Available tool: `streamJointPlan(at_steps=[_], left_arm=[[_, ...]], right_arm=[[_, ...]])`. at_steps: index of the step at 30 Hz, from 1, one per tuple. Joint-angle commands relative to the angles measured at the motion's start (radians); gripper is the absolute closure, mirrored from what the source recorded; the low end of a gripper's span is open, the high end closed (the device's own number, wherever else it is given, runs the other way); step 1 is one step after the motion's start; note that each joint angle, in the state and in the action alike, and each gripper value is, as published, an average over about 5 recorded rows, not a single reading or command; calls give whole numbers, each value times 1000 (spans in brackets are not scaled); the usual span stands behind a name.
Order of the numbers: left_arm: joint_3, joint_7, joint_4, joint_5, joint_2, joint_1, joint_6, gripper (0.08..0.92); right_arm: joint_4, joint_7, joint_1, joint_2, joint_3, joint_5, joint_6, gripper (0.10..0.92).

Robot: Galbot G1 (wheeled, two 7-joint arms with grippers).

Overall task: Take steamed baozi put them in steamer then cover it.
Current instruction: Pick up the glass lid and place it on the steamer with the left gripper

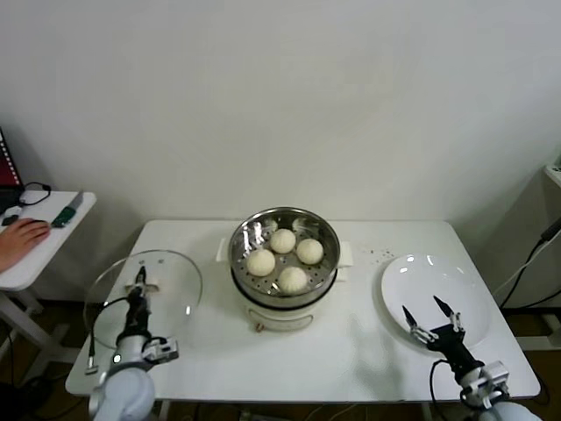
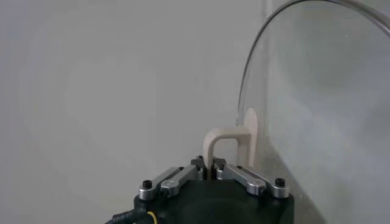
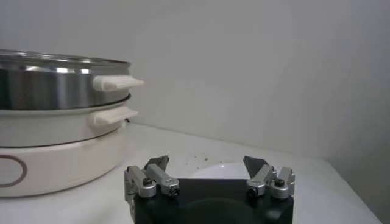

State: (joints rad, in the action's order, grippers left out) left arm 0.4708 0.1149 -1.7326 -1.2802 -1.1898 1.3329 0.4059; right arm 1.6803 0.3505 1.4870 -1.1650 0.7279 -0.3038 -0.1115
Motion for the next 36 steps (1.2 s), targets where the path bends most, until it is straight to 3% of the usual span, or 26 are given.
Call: streamJointPlan(at_steps=[1, 8, 12, 16, 21, 28, 36], left_arm=[[-24, -79, -353, 64, 161, 42, 234, 850], [-147, -182, -474, 77, 335, -78, 300, 850], [-316, -290, -455, 68, 347, -254, 355, 850], [-468, -392, -385, 17, 259, -436, 379, 850], [-606, -481, -291, -75, 129, -558, 379, 850], [-697, -513, -170, -141, 2, -620, 379, 850], [-679, -507, -65, -212, -180, -599, 379, 850]], right_arm=[[-9, -4, -31, 33, -13, 8, 10, 203], [-27, -43, -95, 71, -41, 75, 56, 203], [-39, -74, -129, 74, -58, 112, 90, 203], [-48, -98, -146, 63, -66, 142, 113, 203], [-52, -111, -155, 55, -69, 160, 123, 203], [-48, -109, -147, 60, -54, 172, 120, 203], [-45, -108, -133, 66, -31, 158, 115, 203]])
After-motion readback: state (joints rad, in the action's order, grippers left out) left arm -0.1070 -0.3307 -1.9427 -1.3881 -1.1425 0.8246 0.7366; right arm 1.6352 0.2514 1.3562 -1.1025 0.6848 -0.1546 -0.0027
